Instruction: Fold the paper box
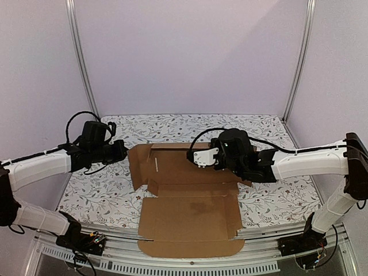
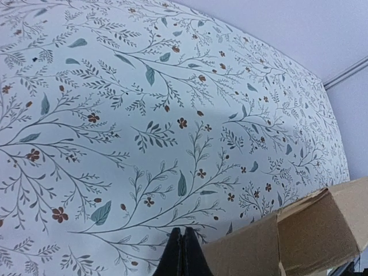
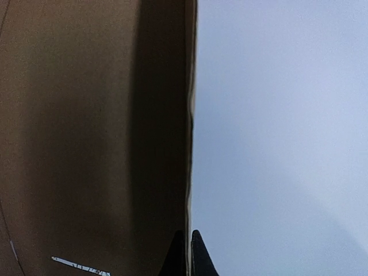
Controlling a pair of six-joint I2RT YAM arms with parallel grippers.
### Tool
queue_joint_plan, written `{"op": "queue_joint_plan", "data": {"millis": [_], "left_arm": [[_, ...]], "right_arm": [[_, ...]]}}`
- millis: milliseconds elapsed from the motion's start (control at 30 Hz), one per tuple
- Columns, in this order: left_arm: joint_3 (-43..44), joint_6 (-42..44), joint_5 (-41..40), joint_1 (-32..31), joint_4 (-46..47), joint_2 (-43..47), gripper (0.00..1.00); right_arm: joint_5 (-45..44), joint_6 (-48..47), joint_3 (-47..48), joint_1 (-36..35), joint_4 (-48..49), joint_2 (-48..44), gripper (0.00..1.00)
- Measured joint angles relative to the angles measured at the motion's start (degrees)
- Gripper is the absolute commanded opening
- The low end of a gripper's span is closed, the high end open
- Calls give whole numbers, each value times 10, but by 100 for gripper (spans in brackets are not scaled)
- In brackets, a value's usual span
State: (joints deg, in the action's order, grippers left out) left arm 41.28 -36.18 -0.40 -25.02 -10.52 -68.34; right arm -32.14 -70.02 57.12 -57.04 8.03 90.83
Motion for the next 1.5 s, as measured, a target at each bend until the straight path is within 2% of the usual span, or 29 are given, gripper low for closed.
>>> {"op": "queue_joint_plan", "data": {"millis": [300, 600, 867, 1500], "left_arm": [[-7, 0, 115, 13, 129, -89, 0], [-49, -1, 189, 14, 188, -84, 0], [-100, -7, 210, 14, 210, -40, 0], [-113, 1, 207, -17, 218, -14, 0]], "right_arm": [[-42, -63, -73, -23, 155, 0, 0], [-74, -89, -79, -30, 223, 13, 0], [-95, -100, -82, -43, 276, 36, 0], [-140, -102, -83, -49, 307, 68, 0]]}}
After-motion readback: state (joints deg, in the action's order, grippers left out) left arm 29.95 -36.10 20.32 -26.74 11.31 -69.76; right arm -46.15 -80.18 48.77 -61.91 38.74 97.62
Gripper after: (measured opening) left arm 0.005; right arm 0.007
